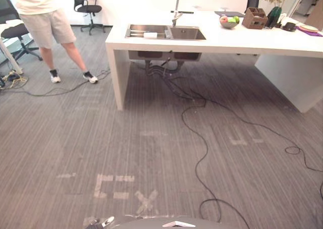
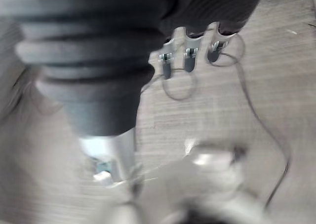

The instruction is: Walk over to the sink, pick up the cup, carry it to the dishwasher, place the cup inside the dishwasher, then close the dishwasher door

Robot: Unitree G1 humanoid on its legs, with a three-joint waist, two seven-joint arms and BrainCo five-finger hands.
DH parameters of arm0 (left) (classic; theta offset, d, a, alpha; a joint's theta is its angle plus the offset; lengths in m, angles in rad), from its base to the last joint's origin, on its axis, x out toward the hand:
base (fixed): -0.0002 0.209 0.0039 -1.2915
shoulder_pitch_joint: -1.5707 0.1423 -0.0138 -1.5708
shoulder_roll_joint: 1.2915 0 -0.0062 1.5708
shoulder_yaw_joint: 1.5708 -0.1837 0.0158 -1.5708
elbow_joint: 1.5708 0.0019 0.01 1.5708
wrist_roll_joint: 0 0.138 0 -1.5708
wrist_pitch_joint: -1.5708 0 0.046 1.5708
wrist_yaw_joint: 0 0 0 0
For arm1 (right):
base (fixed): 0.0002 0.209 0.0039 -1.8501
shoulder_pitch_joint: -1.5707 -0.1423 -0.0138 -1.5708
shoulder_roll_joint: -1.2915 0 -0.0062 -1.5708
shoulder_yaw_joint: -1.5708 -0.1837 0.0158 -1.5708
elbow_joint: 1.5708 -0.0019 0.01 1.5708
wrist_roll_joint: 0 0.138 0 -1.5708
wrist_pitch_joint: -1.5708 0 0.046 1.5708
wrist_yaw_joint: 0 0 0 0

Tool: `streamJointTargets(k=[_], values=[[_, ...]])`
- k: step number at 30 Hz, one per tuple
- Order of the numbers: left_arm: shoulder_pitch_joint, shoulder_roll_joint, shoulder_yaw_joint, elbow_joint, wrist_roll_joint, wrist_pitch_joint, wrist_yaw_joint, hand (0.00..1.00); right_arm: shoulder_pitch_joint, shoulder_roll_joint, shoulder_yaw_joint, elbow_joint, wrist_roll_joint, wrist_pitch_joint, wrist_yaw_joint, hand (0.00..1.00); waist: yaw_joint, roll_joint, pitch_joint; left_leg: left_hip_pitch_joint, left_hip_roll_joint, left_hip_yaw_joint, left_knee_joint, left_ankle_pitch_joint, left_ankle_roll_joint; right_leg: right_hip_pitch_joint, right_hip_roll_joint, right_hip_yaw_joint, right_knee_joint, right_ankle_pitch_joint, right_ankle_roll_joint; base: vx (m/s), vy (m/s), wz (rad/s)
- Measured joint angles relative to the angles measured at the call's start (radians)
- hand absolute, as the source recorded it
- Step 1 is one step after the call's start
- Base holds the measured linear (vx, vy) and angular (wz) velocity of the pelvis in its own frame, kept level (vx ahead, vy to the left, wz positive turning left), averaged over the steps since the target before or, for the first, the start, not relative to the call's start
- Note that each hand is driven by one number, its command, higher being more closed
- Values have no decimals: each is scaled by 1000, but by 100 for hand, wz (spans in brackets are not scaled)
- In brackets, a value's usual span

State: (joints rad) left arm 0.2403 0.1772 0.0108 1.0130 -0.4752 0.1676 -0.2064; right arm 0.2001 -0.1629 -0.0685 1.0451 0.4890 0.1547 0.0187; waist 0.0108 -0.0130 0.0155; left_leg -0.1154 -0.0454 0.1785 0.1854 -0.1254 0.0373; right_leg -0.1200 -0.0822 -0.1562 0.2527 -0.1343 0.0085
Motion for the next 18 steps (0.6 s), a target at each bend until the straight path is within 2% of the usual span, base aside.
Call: streamJointTargets(k=[1, 2, 3, 4, 5, 7, 8, 12, 14, 17, 18], values=[[3, -12, 21, 6, -113, 34, -62, 0, -7, 19, -56, 41, 111, 41, 21, 0, 5, -1, 4, 38, 2, 22, -82, 35, -6, 25, -1, -24, -80, 45, 4, 44, 6, -7], [5, -20, 32, 16, -155, 51, -90, 0, -9, 15, -61, 45, 142, 62, 23, 0, 11, 17, 9, 58, 3, 33, -123, 55, -16, 42, 4, -24, -120, 70, 6, 61, 7, -12], [4, -24, 32, 24, -171, 46, -96, 0, -12, 12, -61, 46, 155, 74, 23, 0, 15, 2, 17, 72, 4, 42, -146, 63, -22, 54, 8, -23, -144, 83, 6, 42, 3, -19], [4, -30, 29, 43, -200, 13, -99, 0, -27, 8, -65, 57, 194, 104, 24, 0, 16, 20, 26, 93, 5, 47, -186, 71, -33, 81, 16, -25, -204, 113, 5, 33, 1, -15], [4, -32, 29, 48, -212, 4, -98, 0, -34, 7, -71, 69, 205, 113, 26, 0, 16, 10, 27, 100, 5, 48, -198, 75, -39, 92, 17, -31, -227, 126, 7, 34, -1, -12], [4, -37, 26, 61, -264, -12, -85, 0, -35, 9, -93, 84, 256, 134, 27, 0, 19, 15, 27, 120, 5, 52, -228, 80, -47, 124, 18, -58, -284, 153, 8, 77, -7, -7], [4, -39, 26, 65, -279, -14, -81, 0, -35, 9, -95, 91, 275, 133, 27, 0, 21, 11, 30, 131, 6, 57, -244, 87, -51, 136, 19, -71, -303, 161, 8, 91, -13, -7], [-3, -39, 28, 68, -286, -18, -72, 0, -45, 5, -92, 111, 303, 105, 41, 0, 29, 26, 25, 141, 28, 75, -253, 146, -41, 159, 41, -81, -340, 172, 20, 114, -30, -9], [-26, -35, 28, 72, -276, -18, -56, 0, -100, 17, -94, 110, 309, 65, 47, 0, 33, 20, 34, 149, 33, 82, -259, 153, -23, 158, 48, -79, -340, 181, 28, 131, -27, -14], [-70, -37, 27, 76, -241, -26, -21, 0, -139, 29, -101, 114, 280, 22, 35, 0, 52, 16, 36, 154, 36, 69, -260, 153, -23, 161, 52, -81, -339, 178, 33, 115, -21, -2], [-88, -41, 27, 76, -227, -42, -6, 0, -152, 31, -104, 114, 264, 4, 38, 0, 56, 16, 36, 155, 36, 63, -260, 153, -23, 162, 53, -82, -336, 178, 35, 81, -11, -5]])
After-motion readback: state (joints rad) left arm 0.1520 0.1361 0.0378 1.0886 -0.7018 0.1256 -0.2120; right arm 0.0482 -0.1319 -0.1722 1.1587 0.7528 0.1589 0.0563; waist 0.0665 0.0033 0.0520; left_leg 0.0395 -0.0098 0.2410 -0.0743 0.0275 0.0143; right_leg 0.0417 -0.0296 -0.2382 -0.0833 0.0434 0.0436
